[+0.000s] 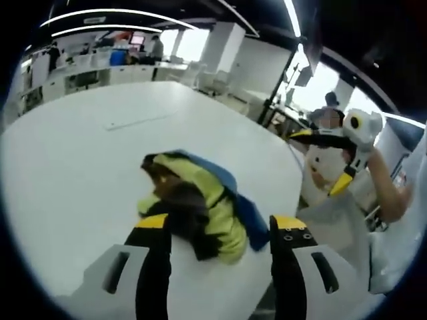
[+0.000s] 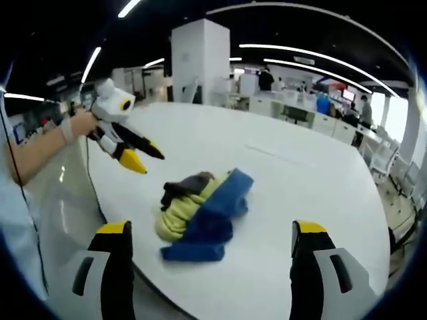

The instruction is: Fold the garment on the visible template until the final outline fits inside the template.

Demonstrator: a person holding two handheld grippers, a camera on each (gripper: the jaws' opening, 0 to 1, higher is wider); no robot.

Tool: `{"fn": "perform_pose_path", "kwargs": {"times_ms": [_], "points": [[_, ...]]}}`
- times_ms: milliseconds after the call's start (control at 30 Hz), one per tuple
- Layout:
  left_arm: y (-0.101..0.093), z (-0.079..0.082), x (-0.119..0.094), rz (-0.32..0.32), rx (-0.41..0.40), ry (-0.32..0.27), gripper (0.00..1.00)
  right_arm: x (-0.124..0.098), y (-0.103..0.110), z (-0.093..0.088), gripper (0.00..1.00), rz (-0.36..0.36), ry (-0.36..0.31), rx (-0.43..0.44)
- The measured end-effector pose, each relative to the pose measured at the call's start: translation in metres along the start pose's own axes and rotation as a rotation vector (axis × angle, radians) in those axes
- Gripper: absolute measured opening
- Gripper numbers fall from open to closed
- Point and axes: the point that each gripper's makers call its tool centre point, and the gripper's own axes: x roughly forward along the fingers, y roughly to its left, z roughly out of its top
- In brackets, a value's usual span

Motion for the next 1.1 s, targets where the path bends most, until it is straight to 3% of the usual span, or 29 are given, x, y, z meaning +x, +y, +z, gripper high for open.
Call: {"fn": "perform_pose_path", "kwargs": {"times_ms": [700,1000,1100], "points": [[0.012,-0.008,0.021,-0.008,-0.084,0.019,0.39,0.0,0.0,-0.005,0.98,-0.006,0.002,0.016],[0.014,-0.012,0.029,-0.005,-0.103,0.05,0.37,0.002,0.0,-0.004,0.98,-0.004,0.001,0.018],[0.014,-0.01,0.032,-0.011,-0.133,0.033,0.37,0.003,0.0,-0.004,0.98,-0.004,-0.001,0.023]]}}
